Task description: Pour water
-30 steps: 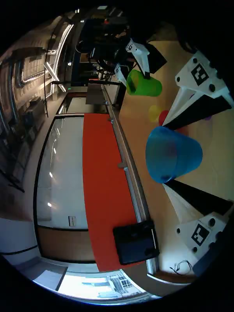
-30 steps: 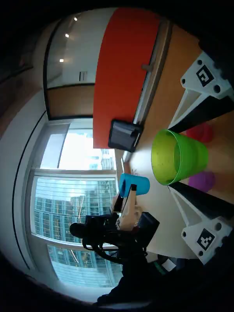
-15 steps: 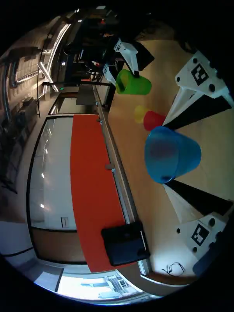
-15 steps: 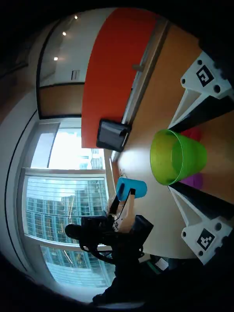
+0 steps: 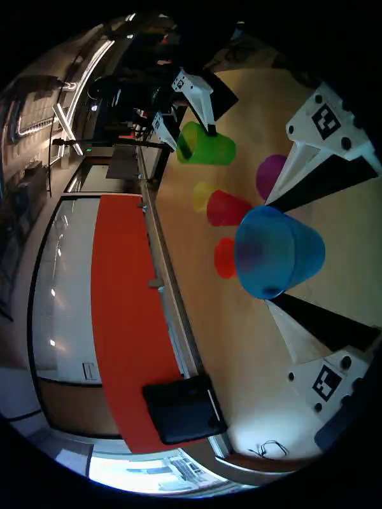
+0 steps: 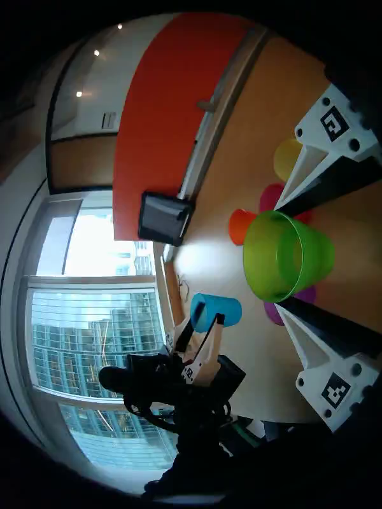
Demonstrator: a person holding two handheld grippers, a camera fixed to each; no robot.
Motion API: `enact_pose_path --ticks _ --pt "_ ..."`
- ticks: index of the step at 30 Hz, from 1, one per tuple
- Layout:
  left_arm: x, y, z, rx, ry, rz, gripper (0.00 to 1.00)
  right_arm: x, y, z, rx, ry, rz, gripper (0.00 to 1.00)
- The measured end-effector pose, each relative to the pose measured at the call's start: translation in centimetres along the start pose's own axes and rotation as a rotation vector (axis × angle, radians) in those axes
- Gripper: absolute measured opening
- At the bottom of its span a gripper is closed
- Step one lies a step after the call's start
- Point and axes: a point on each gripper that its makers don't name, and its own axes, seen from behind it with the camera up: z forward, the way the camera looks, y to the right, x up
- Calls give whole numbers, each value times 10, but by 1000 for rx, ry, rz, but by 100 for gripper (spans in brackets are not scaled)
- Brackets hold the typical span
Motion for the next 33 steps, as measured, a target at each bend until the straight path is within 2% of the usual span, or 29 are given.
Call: enact_pose_path --ticks 6,12,27,33 --pt "-22 14 8 -25 -41 3 87 -17 1 2 4 -32 14 90" --pt "-40 21 13 -37 -81 12 87 -32 2 5 7 -60 32 90" --pt "-74 28 15 -55 -152 29 87 -58 2 11 6 -106 41 90" --pt "-80 29 15 -57 -157 39 87 -63 1 13 6 -115 35 90"
